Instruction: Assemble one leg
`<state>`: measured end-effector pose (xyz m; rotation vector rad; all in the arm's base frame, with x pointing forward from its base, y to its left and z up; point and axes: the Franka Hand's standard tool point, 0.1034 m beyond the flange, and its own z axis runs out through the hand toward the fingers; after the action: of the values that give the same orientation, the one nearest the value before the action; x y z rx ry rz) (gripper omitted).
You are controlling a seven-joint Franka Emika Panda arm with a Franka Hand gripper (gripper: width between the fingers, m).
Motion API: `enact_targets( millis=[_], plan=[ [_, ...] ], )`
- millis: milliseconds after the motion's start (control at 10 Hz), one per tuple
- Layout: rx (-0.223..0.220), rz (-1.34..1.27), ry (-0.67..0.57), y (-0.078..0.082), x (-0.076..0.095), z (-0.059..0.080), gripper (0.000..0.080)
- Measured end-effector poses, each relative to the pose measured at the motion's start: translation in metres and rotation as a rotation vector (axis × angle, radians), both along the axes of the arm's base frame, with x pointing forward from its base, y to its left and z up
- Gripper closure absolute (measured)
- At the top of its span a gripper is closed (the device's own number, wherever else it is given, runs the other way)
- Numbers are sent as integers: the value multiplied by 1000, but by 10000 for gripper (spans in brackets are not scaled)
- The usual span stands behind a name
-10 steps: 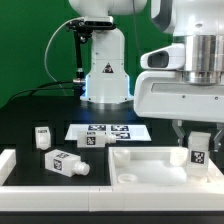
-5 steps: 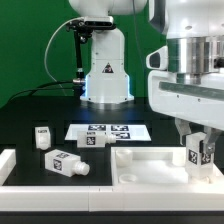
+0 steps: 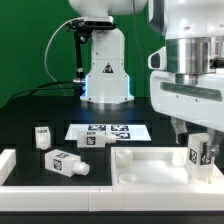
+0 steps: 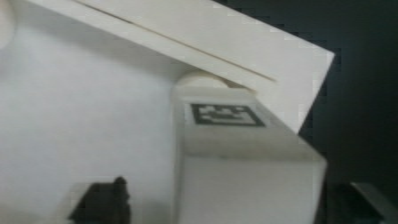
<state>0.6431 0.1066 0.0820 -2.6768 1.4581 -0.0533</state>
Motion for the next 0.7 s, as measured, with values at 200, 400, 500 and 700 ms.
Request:
enact_targets(
  millis=[200,400,500,700],
  plan=[
    [-14,312,4,2,-3,2,162],
    [-22,410,-5,1,-2,1,152],
    [-37,527,-10,2,-2,1,152],
    [-105,923,-25,19,-1,4,151]
  ],
)
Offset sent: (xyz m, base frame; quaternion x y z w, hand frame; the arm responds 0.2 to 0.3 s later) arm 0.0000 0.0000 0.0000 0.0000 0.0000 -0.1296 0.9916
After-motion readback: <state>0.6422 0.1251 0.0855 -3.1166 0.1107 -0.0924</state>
